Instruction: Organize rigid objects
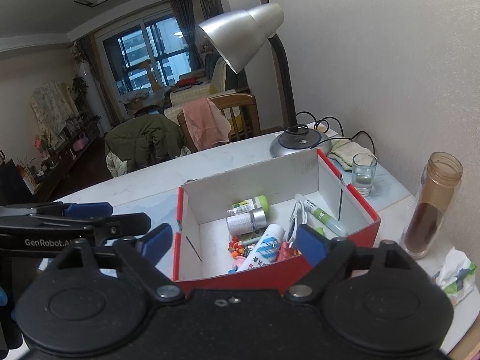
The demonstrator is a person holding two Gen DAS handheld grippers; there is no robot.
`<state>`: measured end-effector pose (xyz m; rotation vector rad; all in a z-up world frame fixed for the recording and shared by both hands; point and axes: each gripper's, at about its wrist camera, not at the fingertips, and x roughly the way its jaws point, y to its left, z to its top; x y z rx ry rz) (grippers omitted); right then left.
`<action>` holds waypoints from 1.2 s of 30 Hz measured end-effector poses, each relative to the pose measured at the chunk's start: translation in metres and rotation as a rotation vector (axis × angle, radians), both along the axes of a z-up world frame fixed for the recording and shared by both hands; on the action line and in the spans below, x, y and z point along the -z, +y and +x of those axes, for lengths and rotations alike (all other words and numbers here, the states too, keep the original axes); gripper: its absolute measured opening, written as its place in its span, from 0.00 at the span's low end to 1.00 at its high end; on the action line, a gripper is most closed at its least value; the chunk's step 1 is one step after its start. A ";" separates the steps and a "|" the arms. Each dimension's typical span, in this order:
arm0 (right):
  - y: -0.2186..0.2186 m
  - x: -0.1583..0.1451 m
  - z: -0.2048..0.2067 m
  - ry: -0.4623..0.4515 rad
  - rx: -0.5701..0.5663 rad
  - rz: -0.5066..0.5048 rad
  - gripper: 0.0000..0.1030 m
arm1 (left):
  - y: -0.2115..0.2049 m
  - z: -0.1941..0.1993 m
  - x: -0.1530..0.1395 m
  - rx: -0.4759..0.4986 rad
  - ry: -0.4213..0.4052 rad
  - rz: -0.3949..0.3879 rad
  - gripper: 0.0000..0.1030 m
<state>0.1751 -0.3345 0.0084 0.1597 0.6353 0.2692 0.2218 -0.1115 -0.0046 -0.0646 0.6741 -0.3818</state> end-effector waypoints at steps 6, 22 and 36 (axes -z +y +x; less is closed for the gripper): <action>0.000 -0.006 -0.012 -0.028 0.013 0.014 1.00 | 0.003 -0.012 0.002 0.002 0.007 -0.018 0.99; -0.005 -0.007 -0.036 -0.029 0.042 0.017 1.00 | 0.000 -0.038 -0.007 -0.008 -0.036 0.002 0.99; -0.005 -0.004 -0.040 -0.023 0.042 0.020 1.00 | 0.001 -0.042 -0.006 -0.009 -0.034 -0.002 0.99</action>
